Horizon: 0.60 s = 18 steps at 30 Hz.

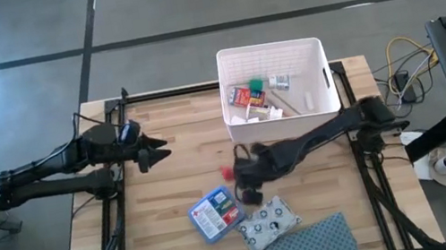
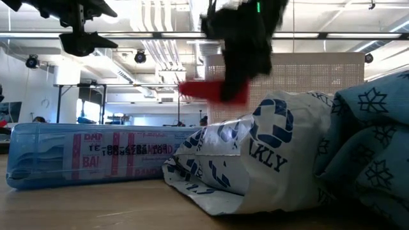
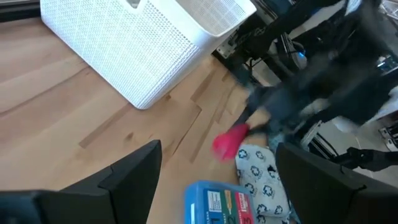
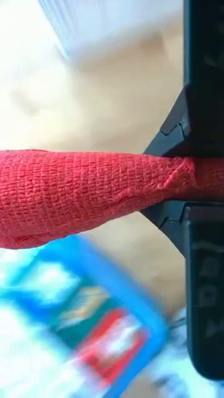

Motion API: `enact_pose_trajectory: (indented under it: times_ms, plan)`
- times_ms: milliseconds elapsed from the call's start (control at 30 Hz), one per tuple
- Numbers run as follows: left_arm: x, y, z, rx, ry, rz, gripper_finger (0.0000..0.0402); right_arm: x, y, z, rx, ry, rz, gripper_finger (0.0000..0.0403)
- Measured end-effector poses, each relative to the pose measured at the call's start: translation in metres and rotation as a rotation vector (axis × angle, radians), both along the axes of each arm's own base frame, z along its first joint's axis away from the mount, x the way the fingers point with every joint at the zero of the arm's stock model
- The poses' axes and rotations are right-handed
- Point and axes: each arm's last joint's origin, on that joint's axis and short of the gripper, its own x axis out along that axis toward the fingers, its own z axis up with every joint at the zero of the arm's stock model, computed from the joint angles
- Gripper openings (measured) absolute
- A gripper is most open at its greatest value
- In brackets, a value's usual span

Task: Pick & place medical supplies in basket/bin
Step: Put the red bandage into the white bin

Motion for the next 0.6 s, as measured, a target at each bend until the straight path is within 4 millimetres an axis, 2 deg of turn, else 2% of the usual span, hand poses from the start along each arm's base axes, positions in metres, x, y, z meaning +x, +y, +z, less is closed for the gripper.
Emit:
enact_pose_trajectory:
  times_ms: [167, 300, 400, 533, 600]
  plan:
    - [0.002, 0.000, -0.001, -0.002, 0.012, 0.000, 0.0293, -0.029, -0.031, 0.090, -0.179, -0.299, -0.190, 0.0065]
    - [0.006, 0.001, -0.003, -0.005, 0.027, 0.000, 0.0293, -0.065, -0.064, 0.143, -0.266, -0.470, -0.394, 0.0081]
    - [0.010, 0.002, -0.005, -0.008, 0.041, 0.001, 0.0293, -0.088, -0.103, 0.155, -0.242, -0.483, -0.576, 0.0082]
    - [0.016, 0.003, -0.007, -0.012, 0.063, 0.001, 0.0293, -0.102, -0.154, 0.146, -0.194, -0.406, -0.687, 0.0109]
    - [0.018, 0.003, -0.004, -0.013, 0.064, 0.000, 0.0293, -0.104, -0.169, 0.144, -0.152, -0.401, -0.706, 0.0135]
